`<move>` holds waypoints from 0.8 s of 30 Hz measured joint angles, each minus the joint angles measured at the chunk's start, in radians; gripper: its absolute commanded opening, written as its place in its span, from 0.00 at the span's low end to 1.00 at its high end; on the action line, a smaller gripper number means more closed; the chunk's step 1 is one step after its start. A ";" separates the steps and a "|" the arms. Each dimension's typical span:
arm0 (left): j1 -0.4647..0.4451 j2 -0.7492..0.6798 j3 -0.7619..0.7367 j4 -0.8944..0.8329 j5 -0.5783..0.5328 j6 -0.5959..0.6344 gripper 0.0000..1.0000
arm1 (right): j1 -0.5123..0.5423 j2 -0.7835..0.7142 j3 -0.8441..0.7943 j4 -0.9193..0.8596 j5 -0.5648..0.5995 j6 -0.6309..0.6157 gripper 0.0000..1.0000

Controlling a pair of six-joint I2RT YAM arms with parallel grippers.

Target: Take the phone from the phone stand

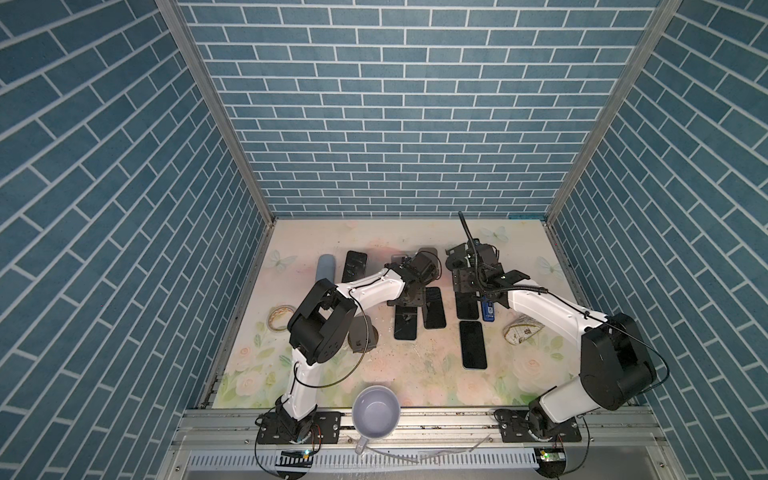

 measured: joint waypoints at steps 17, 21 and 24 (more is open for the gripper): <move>0.013 0.064 0.033 -0.031 0.014 0.001 0.48 | -0.010 0.000 0.000 0.000 0.000 0.000 0.88; 0.016 0.064 0.033 -0.034 0.019 0.002 0.49 | -0.011 0.000 0.000 0.001 -0.001 0.000 0.88; 0.017 0.064 0.035 -0.035 0.021 0.002 0.50 | -0.011 0.000 0.000 0.001 -0.001 0.000 0.88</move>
